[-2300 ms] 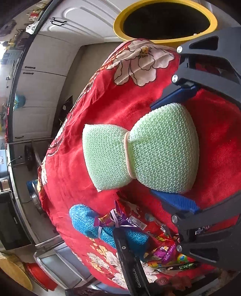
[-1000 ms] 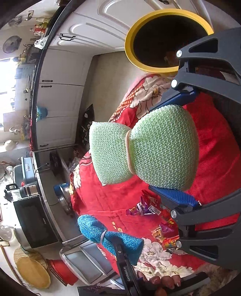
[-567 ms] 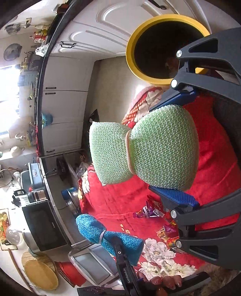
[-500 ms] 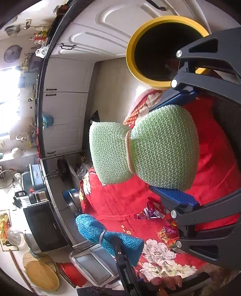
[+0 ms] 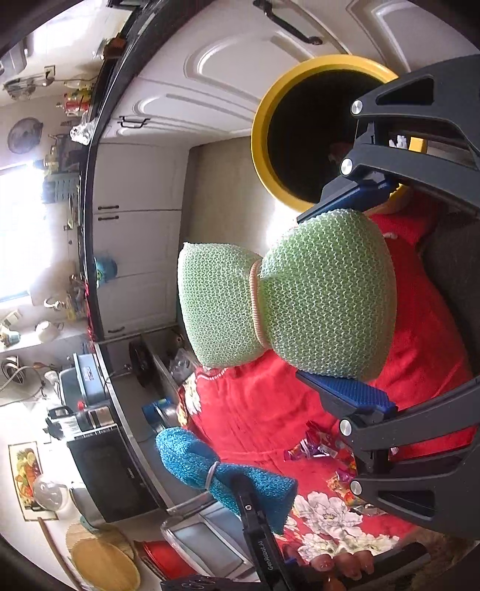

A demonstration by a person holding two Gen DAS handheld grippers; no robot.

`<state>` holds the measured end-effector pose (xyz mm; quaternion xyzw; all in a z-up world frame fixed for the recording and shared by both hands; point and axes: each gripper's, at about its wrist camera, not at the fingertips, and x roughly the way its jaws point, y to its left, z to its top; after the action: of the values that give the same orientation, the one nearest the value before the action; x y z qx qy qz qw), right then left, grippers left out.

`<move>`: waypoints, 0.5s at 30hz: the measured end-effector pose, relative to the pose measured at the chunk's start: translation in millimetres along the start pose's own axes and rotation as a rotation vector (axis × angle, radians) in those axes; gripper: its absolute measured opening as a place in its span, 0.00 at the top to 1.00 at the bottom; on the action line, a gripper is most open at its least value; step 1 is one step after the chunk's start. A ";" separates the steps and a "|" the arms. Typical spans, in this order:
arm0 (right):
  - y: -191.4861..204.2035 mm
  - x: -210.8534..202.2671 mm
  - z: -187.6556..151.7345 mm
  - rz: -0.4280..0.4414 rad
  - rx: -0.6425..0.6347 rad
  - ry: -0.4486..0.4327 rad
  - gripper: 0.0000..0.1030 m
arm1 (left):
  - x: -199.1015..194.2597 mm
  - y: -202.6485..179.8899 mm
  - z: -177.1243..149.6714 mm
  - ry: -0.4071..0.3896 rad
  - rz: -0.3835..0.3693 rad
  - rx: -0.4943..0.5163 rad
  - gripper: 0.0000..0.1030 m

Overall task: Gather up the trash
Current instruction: 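Carry the blue and green scrubbers with both tools over the yellow bin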

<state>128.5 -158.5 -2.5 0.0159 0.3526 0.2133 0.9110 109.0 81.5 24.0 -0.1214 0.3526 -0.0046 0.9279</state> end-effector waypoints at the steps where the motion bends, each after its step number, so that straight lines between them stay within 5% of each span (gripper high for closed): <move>1: -3.2 -1.7 0.1 -0.005 0.006 -0.003 0.29 | 1.2 -4.2 0.3 0.000 -0.006 0.006 0.81; 15: -47.3 -26.0 -1.2 -0.083 0.072 -0.048 0.29 | 14.5 -51.3 5.8 0.007 -0.068 0.072 0.81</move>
<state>128.4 -212.0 4.6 0.0393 0.3385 0.1622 0.9260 127.7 31.7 30.5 -0.0998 0.3510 -0.0494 0.9297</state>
